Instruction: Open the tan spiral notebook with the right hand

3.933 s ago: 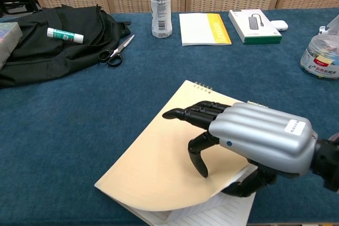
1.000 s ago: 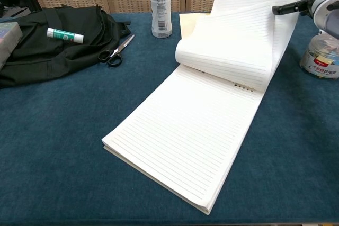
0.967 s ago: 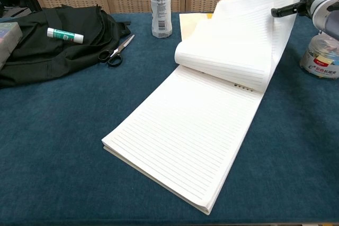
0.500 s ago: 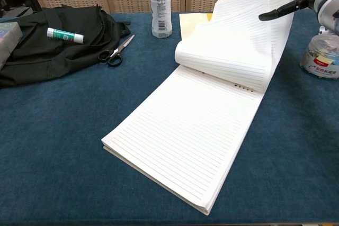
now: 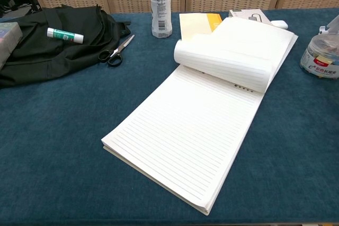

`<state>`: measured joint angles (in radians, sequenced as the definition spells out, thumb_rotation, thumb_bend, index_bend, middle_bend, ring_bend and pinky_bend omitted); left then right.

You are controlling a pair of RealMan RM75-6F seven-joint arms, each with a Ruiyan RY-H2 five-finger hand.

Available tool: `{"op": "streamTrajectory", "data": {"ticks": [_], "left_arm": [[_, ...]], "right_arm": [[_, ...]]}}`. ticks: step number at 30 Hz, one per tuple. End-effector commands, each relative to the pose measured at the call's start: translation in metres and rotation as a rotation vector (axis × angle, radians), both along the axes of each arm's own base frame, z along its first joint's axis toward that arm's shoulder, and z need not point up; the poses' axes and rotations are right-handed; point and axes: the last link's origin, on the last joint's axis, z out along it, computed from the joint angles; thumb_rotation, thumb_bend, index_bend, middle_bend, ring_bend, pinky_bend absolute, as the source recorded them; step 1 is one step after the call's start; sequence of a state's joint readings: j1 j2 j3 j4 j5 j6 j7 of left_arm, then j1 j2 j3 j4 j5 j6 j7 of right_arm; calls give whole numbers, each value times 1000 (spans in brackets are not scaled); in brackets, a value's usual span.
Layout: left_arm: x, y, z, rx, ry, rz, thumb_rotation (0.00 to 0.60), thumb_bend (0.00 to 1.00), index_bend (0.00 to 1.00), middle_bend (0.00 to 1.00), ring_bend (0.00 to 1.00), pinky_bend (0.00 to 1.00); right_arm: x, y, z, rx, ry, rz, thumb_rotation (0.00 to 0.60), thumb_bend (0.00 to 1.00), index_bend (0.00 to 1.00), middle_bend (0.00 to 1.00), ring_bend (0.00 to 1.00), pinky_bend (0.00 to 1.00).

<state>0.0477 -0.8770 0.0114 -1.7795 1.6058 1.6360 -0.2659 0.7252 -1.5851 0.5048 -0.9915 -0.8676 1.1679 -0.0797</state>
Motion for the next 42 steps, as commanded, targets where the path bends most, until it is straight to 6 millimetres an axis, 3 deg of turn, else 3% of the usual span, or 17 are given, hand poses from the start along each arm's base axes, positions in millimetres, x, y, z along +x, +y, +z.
{"op": "streamTrajectory", "data": {"ticks": [1, 10, 14, 17, 19, 24, 30, 36, 39, 42], "left_arm": [[0, -1, 0, 1, -1, -2, 600, 0, 0, 0, 0, 0], [0, -5, 1, 6, -2, -15, 600, 0, 0, 0, 0, 0], [1, -6, 1, 5, -1, -20, 600, 0, 0, 0, 0, 0], [2, -8, -1, -6, 6, -30, 600, 0, 0, 0, 0, 0], [2, -9, -2, -8, 7, -33, 600, 0, 0, 0, 0, 0], [4, -11, -3, -6, 10, -42, 600, 0, 0, 0, 0, 0], [4, -10, -4, -9, 13, -40, 600, 0, 0, 0, 0, 0], [3, -8, -4, -7, 15, -30, 600, 0, 0, 0, 0, 0], [2, -6, -5, -9, 17, -24, 600, 0, 0, 0, 0, 0], [2, -3, -6, -11, 22, -10, 600, 0, 0, 0, 0, 0]], "right_arm": [[-9, 5, 18, -26, 36, 14, 600, 131, 0, 0, 0, 0], [-12, 43, 22, 80, 126, 163, 600, 131, 0, 0, 0, 0], [-12, 78, 17, 190, 172, 235, 600, 131, 0, 0, 0, 0], [-7, 122, 5, 342, 170, 333, 600, 131, 0, 0, 0, 0], [-3, 138, 3, 414, 161, 380, 600, 143, 0, 0, 0, 0], [20, 169, -16, 699, 160, 540, 600, 300, 0, 0, 0, 0], [40, 173, -35, 861, 134, 589, 600, 433, 0, 0, 0, 0], [62, 169, -57, 925, 147, 618, 600, 685, 0, 4, 0, 0], [75, 165, -75, 951, 173, 624, 600, 720, 0, 4, 0, 0], [93, 165, -107, 1044, 119, 594, 600, 753, 0, 4, 0, 0]]}}
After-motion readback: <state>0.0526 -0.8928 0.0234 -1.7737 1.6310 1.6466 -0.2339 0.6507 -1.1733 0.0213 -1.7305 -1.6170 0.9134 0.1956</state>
